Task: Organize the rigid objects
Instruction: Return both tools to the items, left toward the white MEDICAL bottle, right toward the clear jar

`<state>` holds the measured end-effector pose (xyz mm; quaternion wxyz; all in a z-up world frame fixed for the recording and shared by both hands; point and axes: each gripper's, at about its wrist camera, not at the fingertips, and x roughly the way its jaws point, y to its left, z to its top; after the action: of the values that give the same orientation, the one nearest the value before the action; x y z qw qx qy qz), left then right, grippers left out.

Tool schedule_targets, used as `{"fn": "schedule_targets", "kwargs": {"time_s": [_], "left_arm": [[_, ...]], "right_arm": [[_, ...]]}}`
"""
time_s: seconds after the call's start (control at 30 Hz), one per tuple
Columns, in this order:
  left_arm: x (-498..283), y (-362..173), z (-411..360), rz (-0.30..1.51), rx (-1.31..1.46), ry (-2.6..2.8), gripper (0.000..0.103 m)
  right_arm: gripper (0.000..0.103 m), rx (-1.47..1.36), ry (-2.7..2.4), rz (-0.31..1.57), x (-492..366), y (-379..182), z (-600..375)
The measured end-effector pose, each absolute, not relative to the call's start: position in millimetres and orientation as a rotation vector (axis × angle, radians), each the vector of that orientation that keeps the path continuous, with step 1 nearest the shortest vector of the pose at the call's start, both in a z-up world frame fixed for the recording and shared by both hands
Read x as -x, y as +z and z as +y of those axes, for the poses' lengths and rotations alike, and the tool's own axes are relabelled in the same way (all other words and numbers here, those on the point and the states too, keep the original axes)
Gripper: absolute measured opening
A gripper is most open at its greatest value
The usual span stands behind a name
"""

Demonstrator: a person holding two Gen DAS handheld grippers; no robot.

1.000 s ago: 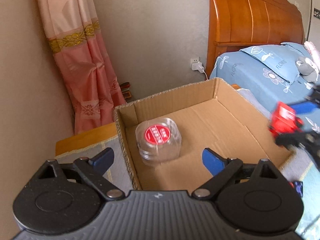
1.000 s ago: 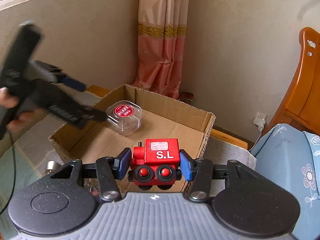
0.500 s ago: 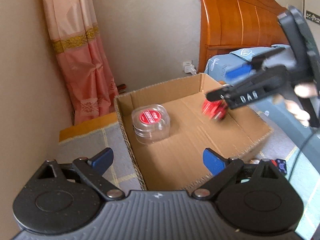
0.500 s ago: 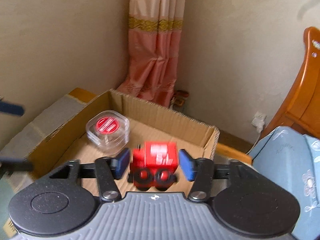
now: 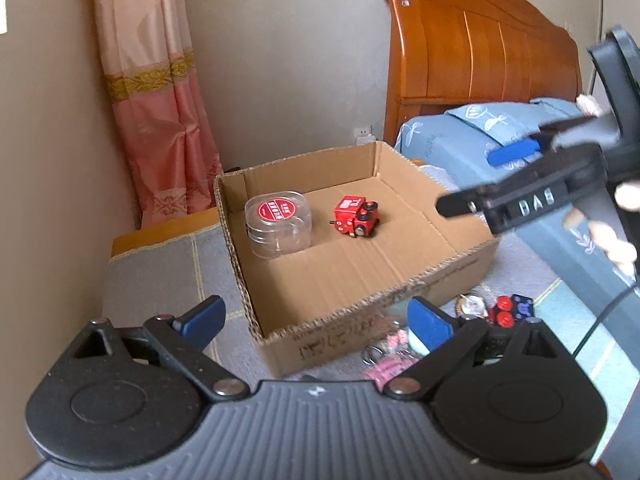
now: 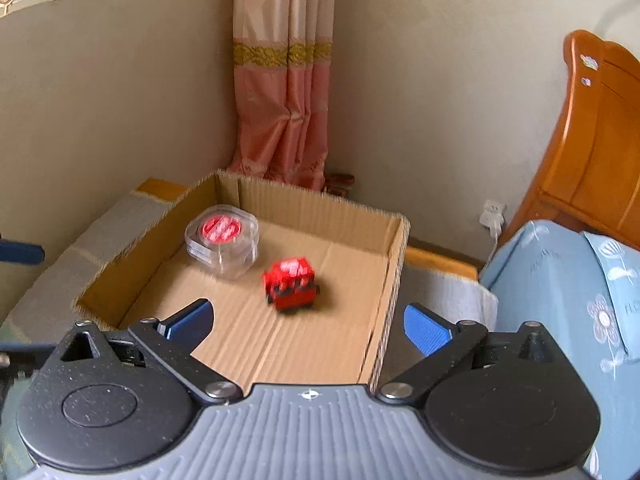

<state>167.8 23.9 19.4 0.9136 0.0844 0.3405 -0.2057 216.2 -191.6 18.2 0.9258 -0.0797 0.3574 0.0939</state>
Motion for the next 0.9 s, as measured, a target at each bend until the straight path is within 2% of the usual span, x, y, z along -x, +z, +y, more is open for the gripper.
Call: {"fn": "schedule_targets", "kwargs": {"time_s": [0.43, 0.9], "left_arm": [[-92.5, -1.1, 21.3, 0.656, -0.207, -0.363, 0.098], [-65.7, -16.8, 29.8, 0.656, -0.127, -0.343, 0.098]], "right_arm": [[0.103, 0.068, 0.097, 0.822, -127.6, -18.6, -187.6], [0.103, 0.035, -0.041, 0.897, -105.2, -59.7, -167.1]]}}
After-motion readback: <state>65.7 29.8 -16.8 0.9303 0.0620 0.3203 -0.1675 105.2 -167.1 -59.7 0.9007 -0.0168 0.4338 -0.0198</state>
